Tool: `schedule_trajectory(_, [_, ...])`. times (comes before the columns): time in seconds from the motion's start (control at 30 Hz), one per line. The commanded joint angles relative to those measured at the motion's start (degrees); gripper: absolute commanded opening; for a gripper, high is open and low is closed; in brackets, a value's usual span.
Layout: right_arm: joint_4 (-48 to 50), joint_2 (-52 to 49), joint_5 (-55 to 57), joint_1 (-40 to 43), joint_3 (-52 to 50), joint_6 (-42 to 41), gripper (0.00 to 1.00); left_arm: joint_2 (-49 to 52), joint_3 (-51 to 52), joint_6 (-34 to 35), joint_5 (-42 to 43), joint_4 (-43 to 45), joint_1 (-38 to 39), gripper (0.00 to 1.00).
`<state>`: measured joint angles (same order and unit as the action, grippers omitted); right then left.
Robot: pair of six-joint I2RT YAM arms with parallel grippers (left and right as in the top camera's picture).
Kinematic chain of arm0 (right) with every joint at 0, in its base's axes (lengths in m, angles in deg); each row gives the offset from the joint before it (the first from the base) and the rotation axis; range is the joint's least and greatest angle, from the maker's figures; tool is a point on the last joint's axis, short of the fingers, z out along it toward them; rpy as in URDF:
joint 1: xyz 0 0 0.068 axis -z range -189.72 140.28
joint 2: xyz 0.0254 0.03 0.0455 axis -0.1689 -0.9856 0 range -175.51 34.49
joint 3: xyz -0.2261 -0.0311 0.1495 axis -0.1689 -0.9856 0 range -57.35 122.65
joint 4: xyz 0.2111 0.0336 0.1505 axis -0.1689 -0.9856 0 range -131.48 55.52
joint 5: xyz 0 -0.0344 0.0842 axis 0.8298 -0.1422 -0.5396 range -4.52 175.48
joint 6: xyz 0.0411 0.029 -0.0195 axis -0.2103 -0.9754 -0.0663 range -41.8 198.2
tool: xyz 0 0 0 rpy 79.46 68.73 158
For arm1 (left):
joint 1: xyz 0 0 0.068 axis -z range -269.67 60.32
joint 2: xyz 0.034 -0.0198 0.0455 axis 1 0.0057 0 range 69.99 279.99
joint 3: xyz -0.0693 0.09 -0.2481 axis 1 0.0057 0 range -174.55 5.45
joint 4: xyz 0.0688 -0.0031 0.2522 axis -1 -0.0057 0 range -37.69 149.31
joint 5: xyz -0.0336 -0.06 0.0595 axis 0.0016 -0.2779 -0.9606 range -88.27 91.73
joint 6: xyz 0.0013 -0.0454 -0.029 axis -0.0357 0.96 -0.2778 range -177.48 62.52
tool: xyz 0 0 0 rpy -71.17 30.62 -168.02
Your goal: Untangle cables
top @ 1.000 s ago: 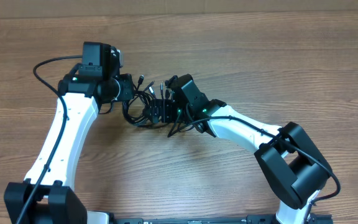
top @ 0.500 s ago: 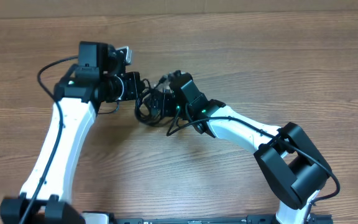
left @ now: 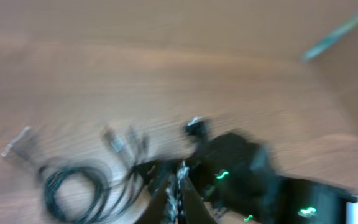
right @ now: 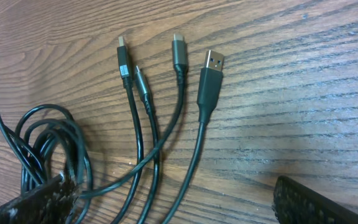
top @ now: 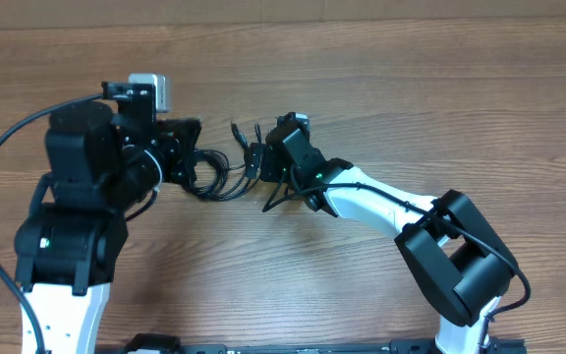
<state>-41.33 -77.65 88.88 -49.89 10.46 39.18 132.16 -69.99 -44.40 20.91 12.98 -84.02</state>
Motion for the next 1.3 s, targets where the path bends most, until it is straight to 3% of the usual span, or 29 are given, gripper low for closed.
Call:
schedule_trajectory(0.0, [0.5,0.0,-1.4,0.1,-0.3,-0.3,1.0,5.7,-0.5,1.6,-15.7,-4.6,0.0,0.29])
schedule_trajectory(0.03, [1.1,0.0,-3.8,0.1,-0.3,0.3,1.0,7.3,-0.5,2.4,-18.5,-5.4,-0.1,0.35])
schedule_trajectory(0.07, [2.3,0.0,-7.3,0.1,-0.3,3.0,1.0,11.7,-0.5,2.3,-21.2,-6.1,-0.5,0.51])
schedule_trajectory(0.1, [3.2,0.0,-10.3,0.1,-0.3,5.0,1.0,14.8,-0.5,2.4,-21.0,-6.2,-1.2,0.6])
schedule_trajectory(0.17, [3.5,0.0,-17.0,0.0,-0.3,5.5,0.99,21.5,-0.5,2.3,-19.7,-7.1,-4.2,0.61])
schedule_trajectory(0.27, [2.9,0.0,-22.1,-2.4,-0.3,2.5,0.77,27.4,-0.5,4.0,-16.1,-9.6,-11.7,0.62])
schedule_trajectory(0.33, [3.0,-0.1,-19.3,-4.4,-0.3,-2.3,0.63,31.4,-0.5,1.0,-9.0,-11.3,-15.4,0.61])
schedule_trajectory(0.43, [3.9,-0.4,-13.6,-6.8,-0.3,-4.7,0.42,37.5,-0.5,-2.7,-6.6,-11.9,-16.9,0.58])
schedule_trajectory(0.5, [5.3,-1.3,-9.9,-7.7,-0.3,-6.3,0.41,42.8,-0.5,-3.7,-4.9,-9.3,-16.9,0.49])
schedule_trajectory(0.7, [13.8,-6.2,-9.4,-7.7,-0.3,-8.8,0.46,49.9,-0.5,-5.4,-1.6,0.0,-16.9,0.54])
schedule_trajectory(0.87, [14.5,-6.8,-9.4,-7.7,-0.3,-7.7,0.47,50.9,-0.5,-4.0,-1.8,6.2,-16.9,0.53])
schedule_trajectory(1.27, [14.7,-6.8,-9.2,-7.7,-0.3,-7.2,0.52,51.0,-0.5,-3.7,-15.9,11.0,-10.4,0.45])
